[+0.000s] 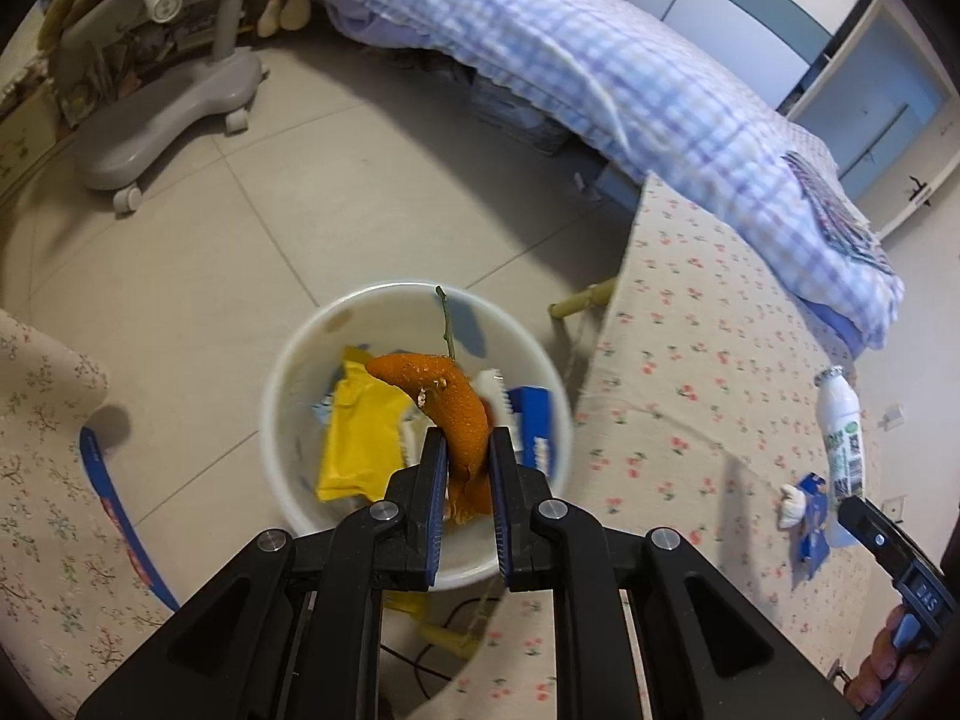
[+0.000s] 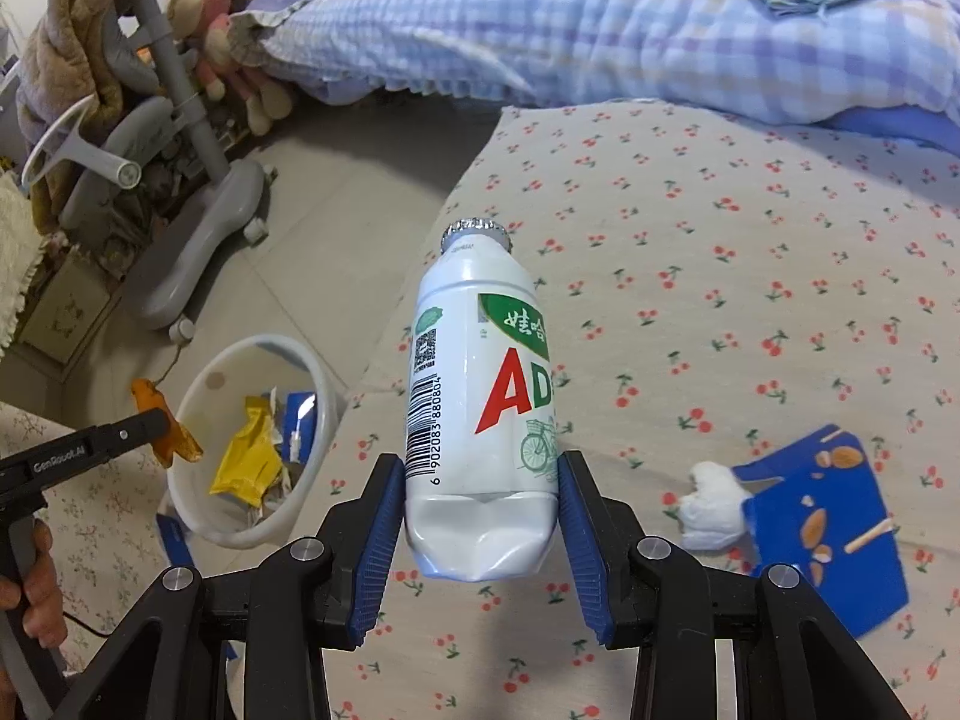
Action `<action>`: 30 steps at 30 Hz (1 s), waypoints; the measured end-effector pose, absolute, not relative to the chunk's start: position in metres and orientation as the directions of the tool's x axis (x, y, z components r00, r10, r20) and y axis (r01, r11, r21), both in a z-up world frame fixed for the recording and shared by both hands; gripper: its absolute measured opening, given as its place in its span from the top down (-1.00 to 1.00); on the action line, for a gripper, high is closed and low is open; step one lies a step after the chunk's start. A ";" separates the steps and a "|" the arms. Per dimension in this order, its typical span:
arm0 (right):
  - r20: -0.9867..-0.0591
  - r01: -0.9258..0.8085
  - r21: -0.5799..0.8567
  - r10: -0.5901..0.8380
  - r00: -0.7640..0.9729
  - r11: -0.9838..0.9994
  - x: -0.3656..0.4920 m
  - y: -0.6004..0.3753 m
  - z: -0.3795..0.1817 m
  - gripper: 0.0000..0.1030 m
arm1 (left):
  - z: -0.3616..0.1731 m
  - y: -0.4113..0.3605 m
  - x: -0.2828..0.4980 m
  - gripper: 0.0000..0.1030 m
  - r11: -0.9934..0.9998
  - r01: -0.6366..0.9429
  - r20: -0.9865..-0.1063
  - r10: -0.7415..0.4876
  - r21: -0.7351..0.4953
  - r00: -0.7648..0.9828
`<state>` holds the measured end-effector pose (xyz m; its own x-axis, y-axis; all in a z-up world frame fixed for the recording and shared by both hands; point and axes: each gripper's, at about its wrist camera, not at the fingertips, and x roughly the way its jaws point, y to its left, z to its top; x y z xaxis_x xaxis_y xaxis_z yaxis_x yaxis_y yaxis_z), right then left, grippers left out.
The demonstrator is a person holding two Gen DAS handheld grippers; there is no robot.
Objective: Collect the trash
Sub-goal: 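Drop the orange snack into the wastebasket with the left tool while the right tool drops the bottle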
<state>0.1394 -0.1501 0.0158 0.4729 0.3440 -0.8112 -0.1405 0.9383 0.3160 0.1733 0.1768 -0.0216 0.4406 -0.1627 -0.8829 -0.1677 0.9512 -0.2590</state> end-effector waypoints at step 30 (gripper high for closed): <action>-0.832 -0.365 0.342 0.459 0.310 0.866 0.157 0.018 -0.033 0.12 | -0.039 0.258 0.118 -0.69 0.963 -0.267 -0.914 0.075 -0.037 0.398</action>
